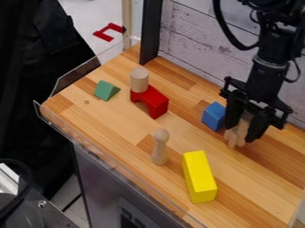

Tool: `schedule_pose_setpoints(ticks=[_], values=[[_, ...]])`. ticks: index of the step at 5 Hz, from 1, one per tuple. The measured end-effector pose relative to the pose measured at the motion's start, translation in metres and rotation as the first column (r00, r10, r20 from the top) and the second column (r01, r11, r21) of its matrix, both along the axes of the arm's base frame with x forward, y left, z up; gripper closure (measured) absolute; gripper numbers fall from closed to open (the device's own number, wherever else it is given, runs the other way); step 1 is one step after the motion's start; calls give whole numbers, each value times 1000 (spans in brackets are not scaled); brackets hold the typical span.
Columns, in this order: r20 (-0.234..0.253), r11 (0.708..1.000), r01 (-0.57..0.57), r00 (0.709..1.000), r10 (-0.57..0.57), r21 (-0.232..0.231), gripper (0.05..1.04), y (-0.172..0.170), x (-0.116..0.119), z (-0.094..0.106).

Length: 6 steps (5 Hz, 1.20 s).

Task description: Put the cylinder on top of another cylinder

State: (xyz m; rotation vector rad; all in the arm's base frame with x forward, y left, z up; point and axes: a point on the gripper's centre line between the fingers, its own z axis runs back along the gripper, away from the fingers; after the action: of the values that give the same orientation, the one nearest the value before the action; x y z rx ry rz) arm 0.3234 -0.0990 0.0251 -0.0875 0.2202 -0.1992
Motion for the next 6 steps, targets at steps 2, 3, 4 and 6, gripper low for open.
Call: schedule_pose_setpoints(ticks=[2,3,4,6], values=[[124,987,-157,979,159,-33,553,44,-16,63],[196,975,-211,956,220,-65,553,81,-28,105],[218,964,-262,939,266,-48,554,123,-40,134],[158,947,-322,935,316,9,553,161,-38,125]])
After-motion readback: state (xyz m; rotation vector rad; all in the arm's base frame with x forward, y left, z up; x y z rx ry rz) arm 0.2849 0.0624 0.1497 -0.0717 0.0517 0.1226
